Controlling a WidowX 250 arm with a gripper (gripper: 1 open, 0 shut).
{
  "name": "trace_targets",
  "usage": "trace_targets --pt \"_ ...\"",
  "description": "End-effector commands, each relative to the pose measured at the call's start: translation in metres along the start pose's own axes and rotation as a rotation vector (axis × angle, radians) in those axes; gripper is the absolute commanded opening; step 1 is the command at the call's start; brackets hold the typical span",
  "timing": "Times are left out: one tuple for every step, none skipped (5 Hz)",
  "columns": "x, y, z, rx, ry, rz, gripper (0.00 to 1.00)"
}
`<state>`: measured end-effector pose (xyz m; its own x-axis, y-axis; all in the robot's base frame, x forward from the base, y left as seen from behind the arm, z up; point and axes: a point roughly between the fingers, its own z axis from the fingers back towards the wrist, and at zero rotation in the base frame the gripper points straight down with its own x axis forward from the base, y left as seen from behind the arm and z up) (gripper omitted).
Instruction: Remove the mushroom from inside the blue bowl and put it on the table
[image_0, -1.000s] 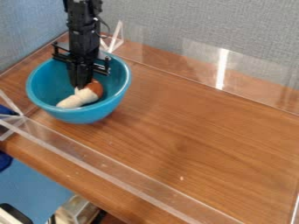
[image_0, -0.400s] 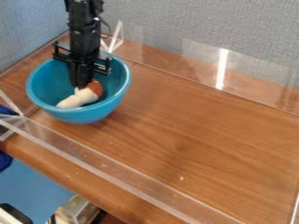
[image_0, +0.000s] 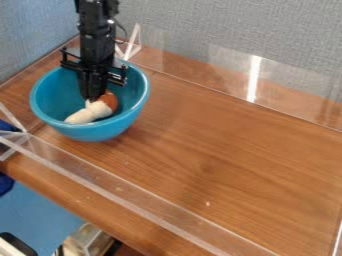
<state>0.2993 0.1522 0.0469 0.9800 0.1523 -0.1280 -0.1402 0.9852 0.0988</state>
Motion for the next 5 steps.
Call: trace_targets --pt "0.0027 0.0008 0.0128 0.016 -0.033 0.001 0.00" --pt "0.0027 0.0008 0.0145 0.019 -0.033 0.003 0.00" --pt "0.0027 0.0008 0.0161 0.021 -0.033 0.004 0.00" --pt "0.0026 0.0007 0.0178 0.024 -0.033 0.006 0.00" --pt "0.0026 0.0007 0.0194 0.026 -0.034 0.007 0.00"
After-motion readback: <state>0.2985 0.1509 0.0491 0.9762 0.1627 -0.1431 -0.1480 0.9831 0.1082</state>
